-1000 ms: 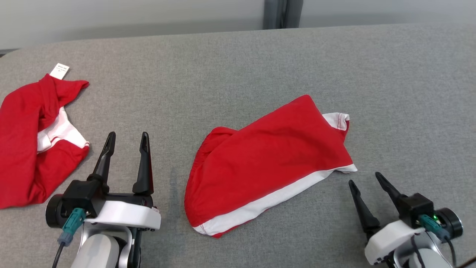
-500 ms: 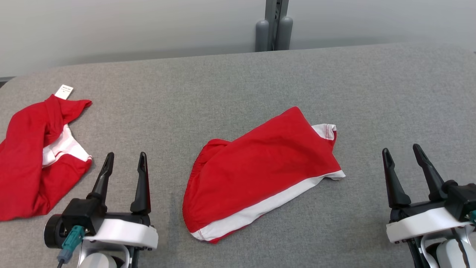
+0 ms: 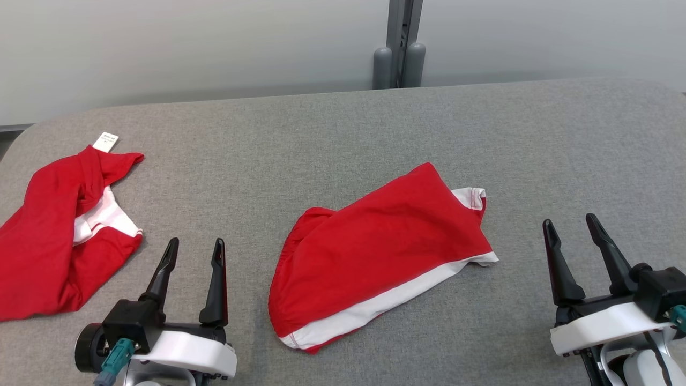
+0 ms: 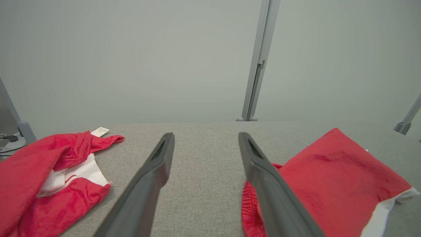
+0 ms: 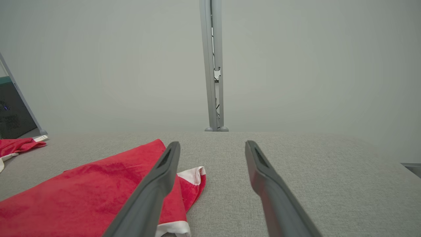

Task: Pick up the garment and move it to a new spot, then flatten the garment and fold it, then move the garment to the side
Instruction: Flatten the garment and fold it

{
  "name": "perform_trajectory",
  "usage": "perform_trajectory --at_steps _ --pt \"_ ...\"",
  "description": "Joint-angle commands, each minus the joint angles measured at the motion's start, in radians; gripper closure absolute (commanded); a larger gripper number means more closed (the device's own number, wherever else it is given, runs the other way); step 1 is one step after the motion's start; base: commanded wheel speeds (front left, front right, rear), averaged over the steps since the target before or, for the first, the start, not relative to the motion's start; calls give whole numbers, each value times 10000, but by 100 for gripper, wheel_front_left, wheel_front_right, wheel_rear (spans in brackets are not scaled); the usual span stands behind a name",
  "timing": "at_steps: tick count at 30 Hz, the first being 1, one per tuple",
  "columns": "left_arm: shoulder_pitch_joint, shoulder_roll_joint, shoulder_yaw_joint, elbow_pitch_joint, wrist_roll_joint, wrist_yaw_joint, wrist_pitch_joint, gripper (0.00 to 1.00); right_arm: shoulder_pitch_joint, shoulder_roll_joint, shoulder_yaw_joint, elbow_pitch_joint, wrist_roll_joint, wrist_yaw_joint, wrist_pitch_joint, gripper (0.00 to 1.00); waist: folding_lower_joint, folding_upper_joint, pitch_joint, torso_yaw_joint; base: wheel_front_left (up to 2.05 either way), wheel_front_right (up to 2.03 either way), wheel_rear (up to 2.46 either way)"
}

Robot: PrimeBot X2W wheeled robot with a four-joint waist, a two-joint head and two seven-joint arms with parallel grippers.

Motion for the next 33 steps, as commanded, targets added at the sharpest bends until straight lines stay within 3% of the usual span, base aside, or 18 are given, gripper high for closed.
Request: perform_trajectory --at_steps 1,17,33 --pt "54 55 9 -48 -26 29 0 0 32 -39 -18 -2 42 1 -11 0 0 0 9 3 0 0 0" --pt "-407 55 -158 -175 19 74 -1 0 -409 -240 282 668 683 1 469 0 0 0 533 198 0 0 0" --pt "-1179 -206 -395 160 78 -101 -225 0 -2242 -663 2425 2677 1652 1 1360 0 0 0 1454 678 0 0 0"
